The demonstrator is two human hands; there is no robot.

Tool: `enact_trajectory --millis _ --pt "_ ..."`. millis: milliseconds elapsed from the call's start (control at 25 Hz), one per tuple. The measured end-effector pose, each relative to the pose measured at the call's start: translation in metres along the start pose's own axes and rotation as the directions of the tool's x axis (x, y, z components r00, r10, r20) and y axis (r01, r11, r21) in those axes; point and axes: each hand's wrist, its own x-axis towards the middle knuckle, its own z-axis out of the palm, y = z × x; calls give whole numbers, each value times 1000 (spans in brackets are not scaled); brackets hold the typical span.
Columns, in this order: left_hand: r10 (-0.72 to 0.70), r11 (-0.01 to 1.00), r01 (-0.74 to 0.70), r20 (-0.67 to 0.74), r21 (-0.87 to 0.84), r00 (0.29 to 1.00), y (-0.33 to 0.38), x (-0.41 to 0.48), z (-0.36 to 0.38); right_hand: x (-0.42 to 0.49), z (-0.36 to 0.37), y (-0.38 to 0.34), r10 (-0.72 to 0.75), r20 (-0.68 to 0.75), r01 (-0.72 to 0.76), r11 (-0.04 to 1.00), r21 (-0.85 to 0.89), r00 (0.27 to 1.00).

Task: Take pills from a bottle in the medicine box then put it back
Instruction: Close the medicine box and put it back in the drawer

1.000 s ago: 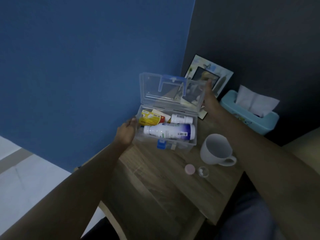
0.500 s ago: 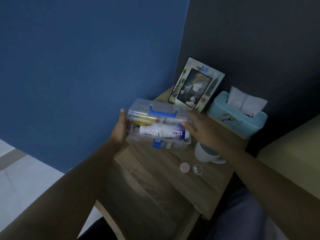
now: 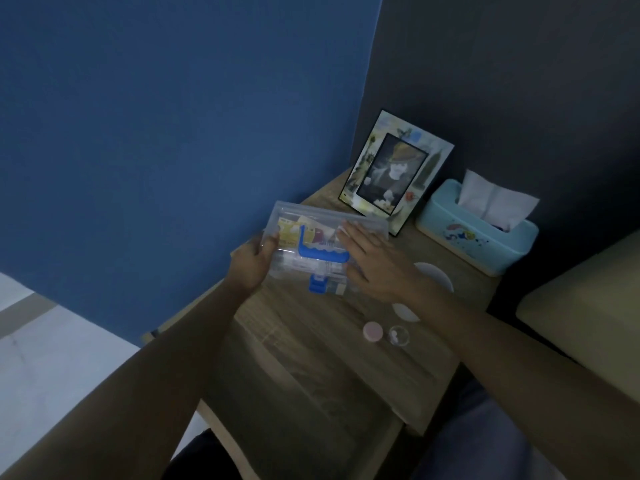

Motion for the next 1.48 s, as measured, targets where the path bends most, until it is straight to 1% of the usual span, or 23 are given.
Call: enact_trajectory --millis 80,120,160,200,240,280,320,360,440,480,520,560,600,640,680,720,760,800,920,1080,1240,1360,1480 --pt "-15 1000 16 19 -23 1000 2 -1 0 6 3 -3 -16 29 16 1000 -3 999" --pt "-9 999 9 -3 -39 1000 4 -4 2 7 4 -3 -13 32 13 1000 3 999" --pt "6 998 -10 -69 -56 998 5 -10 6 7 4 -3 -11 28 11 1000 5 1000" --pt "14 996 -30 -181 -85 983 3 -17 11 7 6 -3 -10 20 10 1000 3 1000" --pt "-11 990 -31 -307 -134 952 -1 -27 19 6 7 -3 -10 14 10 1000 0 1000" --pt "-71 983 -2 -389 -186 919 -7 -40 27 6 8 -3 -9 11 9 1000 3 1000" --pt "-140 976 59 -397 -210 907 -14 -52 36 6 9 -3 -8 11 8 1000 10 1000" --pt "-179 976 124 -341 -177 923 -20 -63 43 7 10 -4 -9 10 8 1000 17 1000" --pt "-195 979 186 -133 -77 972 -25 -72 57 7 11 -3 -10 12 10 1000 23 1000" --pt "-210 973 204 -42 -107 977 -22 -72 61 8 11 -3 -10 11 10 1000 29 1000" --pt "-239 946 243 46 -215 970 -16 -71 63 8 10 -3 -10 10 9 999 38 1000" --pt "-265 880 295 131 -372 955 -9 -70 64 8 10 -3 -7 10 7 999 49 1000" --pt "-283 778 349 205 -522 937 -3 -69 66 8 9 -3 -5 11 4 998 61 1000" --pt "-299 661 387 248 -643 921 3 -70 68 9 9 -3 -6 10 5 997 71 1000" --pt "-316 564 408 269 -718 910 6 -70 68 9 9 -3 -9 7 9 997 80 1000" --pt "-329 508 416 277 -754 903 7 -71 68 10 8 -2 -12 6 12 996 87 1000" --pt "-337 487 423 283 -764 898 7 -72 68 10 8 -2 -15 4 14 996 92 1000" --pt "-333 487 430 294 -760 896 7 -72 66 10 7 -2 -16 0 16 995 98 1000" --pt "-317 532 442 315 -722 895 1 -70 61 10 6 -3 -13 -18 16 991 132 1000" --pt "-219 673 376 314 -636 924 -10 -64 53 10 6 -5 -3 -45 11 984 175 999" --pt "-87 842 245 327 -481 941 -21 -63 52 10 6 -5 8 -61 3 982 189 998" --pt "-45 882 186 317 -432 947 -22 -62 53 9 6 -8 22 -83 -6 981 193 996" --pt "-27 896 152 291 -418 956 -20 -63 54 9 5 -9 37 -91 -19 982 185 995"
